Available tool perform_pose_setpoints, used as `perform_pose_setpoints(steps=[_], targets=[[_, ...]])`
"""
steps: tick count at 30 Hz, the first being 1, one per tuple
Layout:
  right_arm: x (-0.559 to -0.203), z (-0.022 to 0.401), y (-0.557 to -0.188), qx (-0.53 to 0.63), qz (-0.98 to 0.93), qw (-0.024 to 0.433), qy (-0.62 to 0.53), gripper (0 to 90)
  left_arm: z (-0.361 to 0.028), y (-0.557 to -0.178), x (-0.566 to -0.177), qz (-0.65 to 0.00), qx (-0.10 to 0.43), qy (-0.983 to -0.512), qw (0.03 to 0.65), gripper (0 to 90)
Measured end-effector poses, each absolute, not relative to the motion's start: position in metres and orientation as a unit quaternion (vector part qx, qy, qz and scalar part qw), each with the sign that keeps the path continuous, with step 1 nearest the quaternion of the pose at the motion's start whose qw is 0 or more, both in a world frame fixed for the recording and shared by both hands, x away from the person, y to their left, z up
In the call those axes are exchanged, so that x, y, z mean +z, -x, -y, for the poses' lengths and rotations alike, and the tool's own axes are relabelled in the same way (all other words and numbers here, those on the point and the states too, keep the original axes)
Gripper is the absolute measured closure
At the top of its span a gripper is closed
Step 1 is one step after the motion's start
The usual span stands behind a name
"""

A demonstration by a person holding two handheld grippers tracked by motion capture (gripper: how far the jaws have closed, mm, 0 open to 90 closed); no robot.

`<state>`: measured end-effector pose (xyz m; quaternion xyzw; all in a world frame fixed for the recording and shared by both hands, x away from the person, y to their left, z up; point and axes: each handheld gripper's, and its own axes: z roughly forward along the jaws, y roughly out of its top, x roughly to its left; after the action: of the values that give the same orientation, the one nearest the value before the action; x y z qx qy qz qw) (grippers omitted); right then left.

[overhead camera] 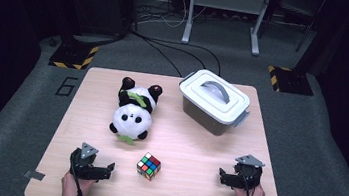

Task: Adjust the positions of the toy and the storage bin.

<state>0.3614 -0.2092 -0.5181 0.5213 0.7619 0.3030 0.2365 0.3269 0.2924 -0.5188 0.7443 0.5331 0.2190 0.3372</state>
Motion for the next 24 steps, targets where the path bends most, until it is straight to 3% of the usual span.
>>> perform_pose_setpoints(steps=[14,24], targets=[[-0.529,0.213,-0.365,0.320,-0.760,0.224,-0.519,1.0,-0.264,-0.319,-0.489,-0.504,0.219,-0.749,0.370,0.0],[-0.529,0.211,-0.365,0.321,-0.758,0.228,-0.519,1.0,-0.228,-0.321,-0.471,-0.462,0.191,-0.774,0.389,0.0]])
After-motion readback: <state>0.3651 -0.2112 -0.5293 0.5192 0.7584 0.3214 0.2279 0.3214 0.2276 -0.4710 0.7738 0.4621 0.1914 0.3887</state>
